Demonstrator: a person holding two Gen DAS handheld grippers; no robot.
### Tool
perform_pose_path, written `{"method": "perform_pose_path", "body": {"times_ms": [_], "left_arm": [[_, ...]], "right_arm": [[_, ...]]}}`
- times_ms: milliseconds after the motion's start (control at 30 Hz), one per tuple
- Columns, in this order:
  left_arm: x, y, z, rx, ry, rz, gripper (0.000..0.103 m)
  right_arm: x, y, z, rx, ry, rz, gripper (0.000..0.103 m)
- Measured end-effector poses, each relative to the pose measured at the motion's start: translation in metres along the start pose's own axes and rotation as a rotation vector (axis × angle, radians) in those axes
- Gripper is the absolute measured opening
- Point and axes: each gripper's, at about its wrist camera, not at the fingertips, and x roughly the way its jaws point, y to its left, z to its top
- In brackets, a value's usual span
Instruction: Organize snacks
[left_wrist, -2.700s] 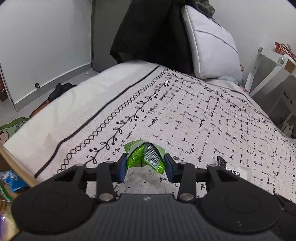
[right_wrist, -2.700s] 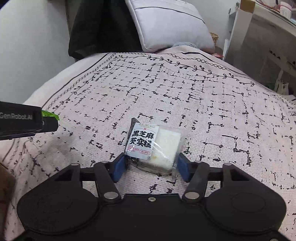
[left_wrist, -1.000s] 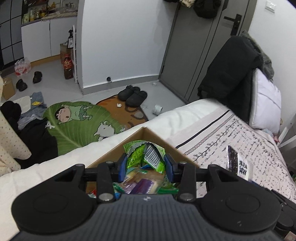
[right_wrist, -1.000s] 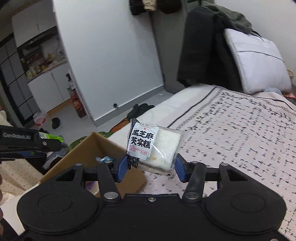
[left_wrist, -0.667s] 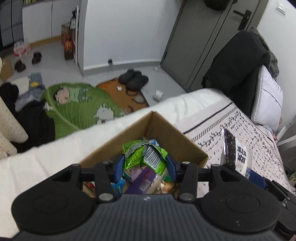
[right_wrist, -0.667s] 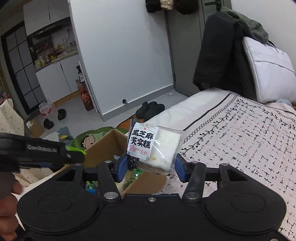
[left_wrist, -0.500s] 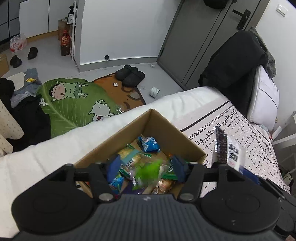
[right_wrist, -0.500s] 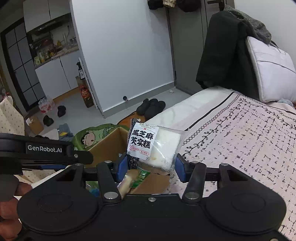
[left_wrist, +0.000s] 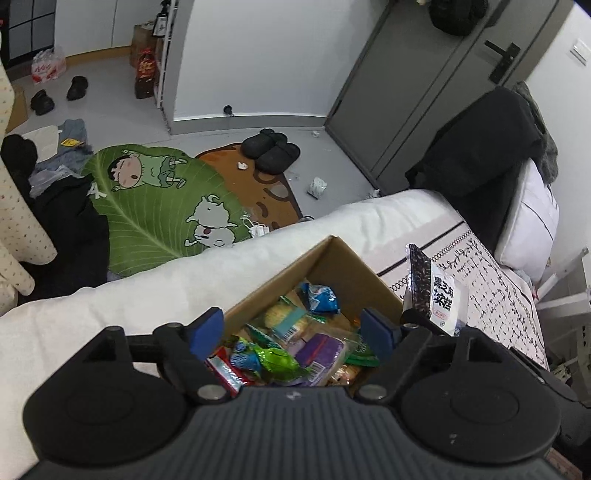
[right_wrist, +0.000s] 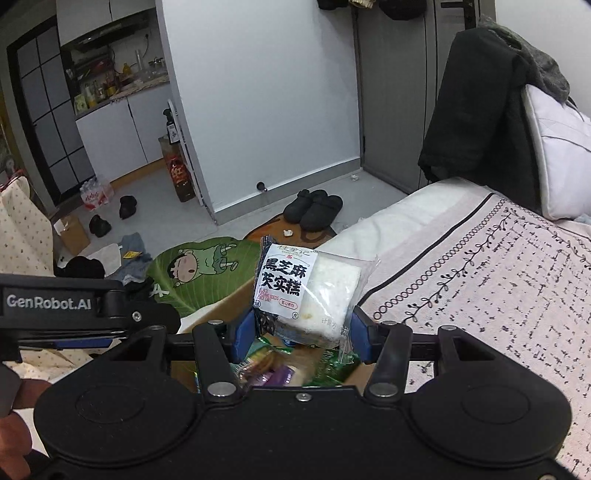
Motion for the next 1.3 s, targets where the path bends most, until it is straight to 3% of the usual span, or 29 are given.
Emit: {"method": "perform_pose_path", "body": {"times_ms": [133, 267, 433, 900, 1133, 1300], "left_arm": [[0.001, 0.008, 0.004, -0.007, -0.003, 0.010, 0.087], [0.003, 0.013, 0.009, -0.010, 0.004, 0.015, 0.088], [-0.001, 0.014, 0.010, -0.007, 0.004, 0.017, 0.089], [-0.008, 0.011, 0.003, 0.041, 0.037, 0.013, 0.089], [-0.022, 0.002, -0.001, 0.090, 0.023, -0.002, 0.102], [-0.034, -0.004, -0.005, 0.122, 0.011, -0.007, 0.102]], "right_arm": [[0.005, 0.006, 0.005, -0.002, 0.000, 0.000, 0.055], [0.006, 0.011, 0.008, -0.032, 0.001, -0.055, 0.075], [-0.003, 0.009, 0.010, -0.020, 0.004, -0.064, 0.076], [-0.031, -0.008, 0.006, 0.055, 0.008, -0.085, 0.094], [-0.055, -0.021, 0.000, 0.101, 0.012, -0.096, 0.098], [-0.074, -0.032, -0.003, 0.138, 0.006, -0.090, 0.103]]}}
